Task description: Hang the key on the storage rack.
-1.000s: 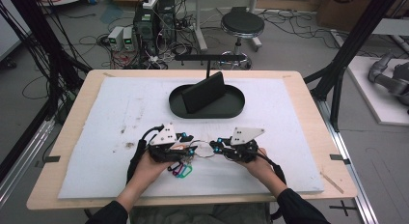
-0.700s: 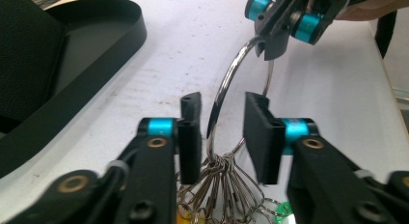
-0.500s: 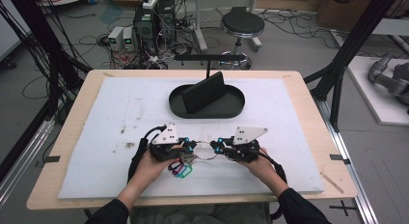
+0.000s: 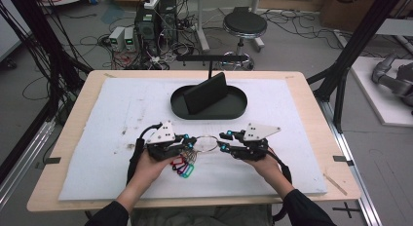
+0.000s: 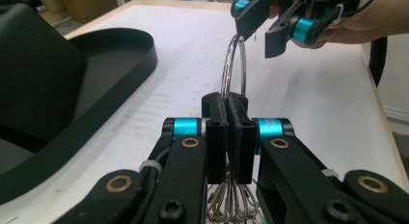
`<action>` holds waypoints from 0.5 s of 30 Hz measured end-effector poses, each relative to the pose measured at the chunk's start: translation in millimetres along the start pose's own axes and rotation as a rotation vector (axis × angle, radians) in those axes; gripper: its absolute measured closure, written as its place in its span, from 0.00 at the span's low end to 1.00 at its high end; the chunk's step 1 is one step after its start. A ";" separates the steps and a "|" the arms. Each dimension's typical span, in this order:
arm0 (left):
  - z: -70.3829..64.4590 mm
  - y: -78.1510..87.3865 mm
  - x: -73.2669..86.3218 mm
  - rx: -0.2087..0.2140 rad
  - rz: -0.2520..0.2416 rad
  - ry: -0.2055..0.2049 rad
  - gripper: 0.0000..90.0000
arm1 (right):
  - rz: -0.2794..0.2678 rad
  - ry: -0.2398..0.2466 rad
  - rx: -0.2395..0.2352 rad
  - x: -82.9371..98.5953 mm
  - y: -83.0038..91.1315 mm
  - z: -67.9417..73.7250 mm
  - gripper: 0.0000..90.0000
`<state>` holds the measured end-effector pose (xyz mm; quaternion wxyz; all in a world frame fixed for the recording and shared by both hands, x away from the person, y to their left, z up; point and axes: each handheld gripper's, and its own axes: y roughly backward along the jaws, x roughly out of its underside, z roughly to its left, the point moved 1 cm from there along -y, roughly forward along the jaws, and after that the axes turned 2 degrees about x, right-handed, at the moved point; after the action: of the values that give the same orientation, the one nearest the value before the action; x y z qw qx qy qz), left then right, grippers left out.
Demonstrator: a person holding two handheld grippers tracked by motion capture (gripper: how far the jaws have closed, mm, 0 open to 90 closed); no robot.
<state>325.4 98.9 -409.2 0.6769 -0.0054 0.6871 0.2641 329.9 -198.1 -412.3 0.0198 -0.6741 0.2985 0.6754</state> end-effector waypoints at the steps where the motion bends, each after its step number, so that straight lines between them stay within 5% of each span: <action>1: 0.0 0.0 0.0 0.000 0.000 0.000 0.96 | -0.007 -0.007 0.015 -0.4 2.5 -1.4 0.72; 15: 12.0 28.8 -21.0 -0.076 -0.067 0.040 0.96 | -0.049 -0.116 0.104 3.8 33.1 -22.2 0.63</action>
<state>327.7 120.8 -378.7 0.6709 -0.0595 0.6892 0.2672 335.3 -236.3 -401.3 0.0883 -0.6391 0.3149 0.6961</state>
